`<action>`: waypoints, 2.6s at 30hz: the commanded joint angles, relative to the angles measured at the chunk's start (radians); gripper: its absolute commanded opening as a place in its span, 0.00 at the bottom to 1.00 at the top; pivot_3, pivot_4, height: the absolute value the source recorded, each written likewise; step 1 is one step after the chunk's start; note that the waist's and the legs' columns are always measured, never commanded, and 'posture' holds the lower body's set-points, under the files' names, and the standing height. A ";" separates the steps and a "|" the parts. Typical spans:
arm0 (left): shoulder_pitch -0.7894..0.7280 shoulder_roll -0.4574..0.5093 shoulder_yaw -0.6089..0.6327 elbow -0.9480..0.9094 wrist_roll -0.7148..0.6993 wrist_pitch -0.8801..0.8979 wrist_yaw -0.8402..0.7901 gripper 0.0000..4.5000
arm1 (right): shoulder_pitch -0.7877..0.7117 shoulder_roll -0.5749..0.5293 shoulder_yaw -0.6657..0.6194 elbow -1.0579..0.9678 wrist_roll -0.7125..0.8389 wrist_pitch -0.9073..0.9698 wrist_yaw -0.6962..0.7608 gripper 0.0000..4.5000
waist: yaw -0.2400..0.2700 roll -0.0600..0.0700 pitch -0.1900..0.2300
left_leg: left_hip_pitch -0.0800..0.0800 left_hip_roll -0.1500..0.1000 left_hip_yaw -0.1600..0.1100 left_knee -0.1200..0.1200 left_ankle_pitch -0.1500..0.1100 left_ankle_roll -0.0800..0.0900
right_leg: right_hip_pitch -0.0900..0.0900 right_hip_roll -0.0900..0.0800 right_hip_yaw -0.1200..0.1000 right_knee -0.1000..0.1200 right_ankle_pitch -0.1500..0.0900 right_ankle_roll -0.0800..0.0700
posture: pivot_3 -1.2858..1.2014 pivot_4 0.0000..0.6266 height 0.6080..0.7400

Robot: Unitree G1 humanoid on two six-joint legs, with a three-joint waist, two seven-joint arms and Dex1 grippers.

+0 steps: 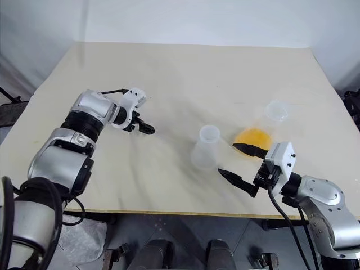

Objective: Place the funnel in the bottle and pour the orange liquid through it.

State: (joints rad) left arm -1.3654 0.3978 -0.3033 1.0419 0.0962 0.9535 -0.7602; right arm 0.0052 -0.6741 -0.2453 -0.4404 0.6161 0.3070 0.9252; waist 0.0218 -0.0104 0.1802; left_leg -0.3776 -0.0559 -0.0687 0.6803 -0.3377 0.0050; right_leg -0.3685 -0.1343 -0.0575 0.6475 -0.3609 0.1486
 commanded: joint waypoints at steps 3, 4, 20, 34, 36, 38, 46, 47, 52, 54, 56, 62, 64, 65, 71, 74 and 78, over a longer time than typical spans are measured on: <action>-0.021 -0.007 -0.012 -0.001 0.027 0.069 -0.015 0.99 | -0.006 -0.009 -0.024 -0.017 0.008 -0.016 0.000 1.00 | -0.002 0.000 0.000 | 0.000 0.000 0.000 0.000 0.000 0.000 | 0.000 0.000 0.000 0.000 0.000 0.000 | 0.52 0.24 1.00; -0.022 -0.008 -0.013 0.000 0.030 0.074 -0.015 0.99 | -0.006 -0.009 -0.023 -0.018 0.008 -0.016 0.000 1.00 | -0.002 0.000 0.000 | 0.000 0.000 0.000 0.000 0.000 0.000 | -0.001 0.000 0.000 0.000 0.000 0.000 | 0.52 0.24 1.00; 0.013 0.006 0.002 -0.019 0.046 0.113 0.014 0.40 | -0.018 -0.013 -0.023 -0.007 0.003 -0.016 -0.002 1.00 | -0.002 0.000 0.000 | 0.000 0.000 0.003 0.000 0.000 0.000 | -0.005 0.000 0.004 0.006 0.000 0.000 | 0.52 0.24 1.00; 0.218 0.141 0.207 -0.377 -0.077 -0.110 -0.010 0.04 | -0.031 -0.046 -0.051 0.005 0.013 -0.010 0.009 1.00 | -0.004 0.000 0.000 | -0.001 0.004 0.003 0.001 0.000 0.000 | -0.006 0.000 0.005 0.007 0.000 0.000 | 0.52 0.24 1.00; 0.285 0.155 0.278 -0.477 -0.123 -0.217 -0.003 0.04 | -0.023 -0.052 -0.060 0.002 0.015 -0.009 0.013 1.00 | -0.003 0.000 0.000 | -0.001 0.004 0.003 0.001 0.000 0.000 | -0.007 -0.001 0.005 0.007 0.000 0.000 | 0.52 0.24 1.00; 0.348 0.157 0.350 -0.570 -0.174 -0.303 -0.001 0.04 | -0.012 -0.057 -0.070 -0.004 0.019 -0.007 0.016 1.00 | -0.001 0.000 0.000 | -0.002 0.004 0.003 0.001 0.000 0.000 | -0.007 -0.001 0.005 0.007 0.000 0.000 | 0.52 0.24 1.00; 0.522 0.043 0.552 -0.853 -0.500 -0.556 -0.181 0.04 | 0.021 -0.087 -0.122 -0.031 0.053 0.021 0.026 1.00 | 0.001 0.000 0.000 | -0.003 0.004 0.001 0.003 0.000 0.000 | -0.006 -0.001 0.004 0.006 0.000 0.000 | 0.52 0.24 1.00; 0.530 0.026 0.551 -0.874 -0.530 -0.579 -0.206 0.04 | 0.025 -0.088 -0.124 -0.033 0.054 0.022 0.027 1.00 | 0.002 0.000 0.000 | -0.003 0.004 0.001 0.002 0.000 0.000 | -0.006 -0.001 0.004 0.006 0.000 0.000 | 0.52 0.24 1.00; 0.520 -0.036 0.520 -0.938 -0.617 -0.581 -0.215 0.04 | 0.018 -0.090 -0.120 -0.035 0.054 0.024 0.020 1.00 | 0.001 0.000 0.000 | -0.003 0.004 0.002 0.003 0.000 0.000 | -0.006 -0.001 0.004 0.006 0.000 0.000 | 0.52 0.24 1.00; 0.518 -0.058 0.500 -0.964 -0.644 -0.584 -0.229 0.04 | 0.012 -0.091 -0.119 -0.031 0.052 0.023 0.019 1.00 | 0.001 0.000 0.000 | -0.003 0.004 0.002 0.003 0.000 0.000 | -0.006 -0.001 0.004 0.006 0.000 0.000 | 0.52 0.24 1.00; 0.522 -0.079 0.478 -0.988 -0.665 -0.582 -0.241 0.04 | 0.013 -0.091 -0.119 -0.035 0.052 0.024 0.018 1.00 | 0.001 0.000 0.000 | -0.003 0.004 0.002 0.003 0.000 0.000 | -0.006 -0.001 0.004 0.006 0.000 0.000 | 0.52 0.24 1.00; 0.539 -0.110 0.406 -1.015 -0.686 -0.583 -0.286 0.04 | 0.012 -0.082 -0.109 -0.046 0.053 0.026 0.008 1.00 | 0.000 0.000 0.000 | -0.003 0.004 0.002 0.003 0.000 0.000 | -0.005 0.000 0.004 0.006 0.000 0.000 | 0.52 0.24 1.00; 0.539 -0.126 0.389 -1.024 -0.702 -0.571 -0.297 0.04 | 0.003 -0.075 -0.101 -0.047 0.050 0.027 -0.007 1.00 | 0.000 0.000 0.000 | -0.003 0.004 0.002 0.003 0.000 0.000 | -0.005 0.000 0.004 0.006 0.000 0.000 | 0.52 0.24 1.00; 0.541 -0.133 0.379 -1.027 -0.709 -0.567 -0.304 0.04 | -0.004 -0.069 -0.098 -0.046 0.050 0.030 -0.020 1.00 | 0.000 0.000 0.000 | -0.003 0.004 0.002 0.003 0.000 0.000 | -0.005 0.000 0.004 0.006 0.000 0.000 | 0.52 0.24 1.00; 0.544 -0.186 0.293 -0.961 -0.672 -0.610 -0.342 0.04 | -0.030 -0.053 -0.075 -0.043 0.050 0.042 -0.051 1.00 | 0.000 0.000 0.000 | -0.003 0.004 0.002 0.003 0.000 0.000 | -0.005 0.000 0.004 0.005 0.000 0.000 | 0.52 0.24 1.00; 0.530 -0.213 0.262 -0.909 -0.653 -0.635 -0.356 0.04 | -0.038 -0.048 -0.063 -0.046 0.050 0.047 -0.059 1.00 | 0.001 0.000 0.000 | -0.003 0.004 0.002 0.003 0.000 0.000 | -0.005 0.000 0.004 0.004 0.000 0.000 | 0.52 0.24 1.00; 0.510 -0.237 0.226 -0.846 -0.624 -0.666 -0.381 0.04 | -0.033 -0.042 -0.062 -0.057 0.053 0.046 -0.071 1.00 | 0.001 0.000 0.000 | -0.003 0.004 0.002 0.003 0.000 0.000 | -0.005 0.000 0.004 0.004 0.000 0.000 | 0.52 0.24 1.00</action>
State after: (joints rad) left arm -0.8236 0.1680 -0.0659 0.1915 -0.5411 0.3173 -1.1269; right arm -0.0255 -0.7188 -0.2899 -0.4511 0.6499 0.3540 0.8612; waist 0.0226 -0.0102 0.1801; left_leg -0.3808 -0.0519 -0.0668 0.6828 -0.3373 0.0054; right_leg -0.3731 -0.1343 -0.0540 0.6512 -0.3609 0.1485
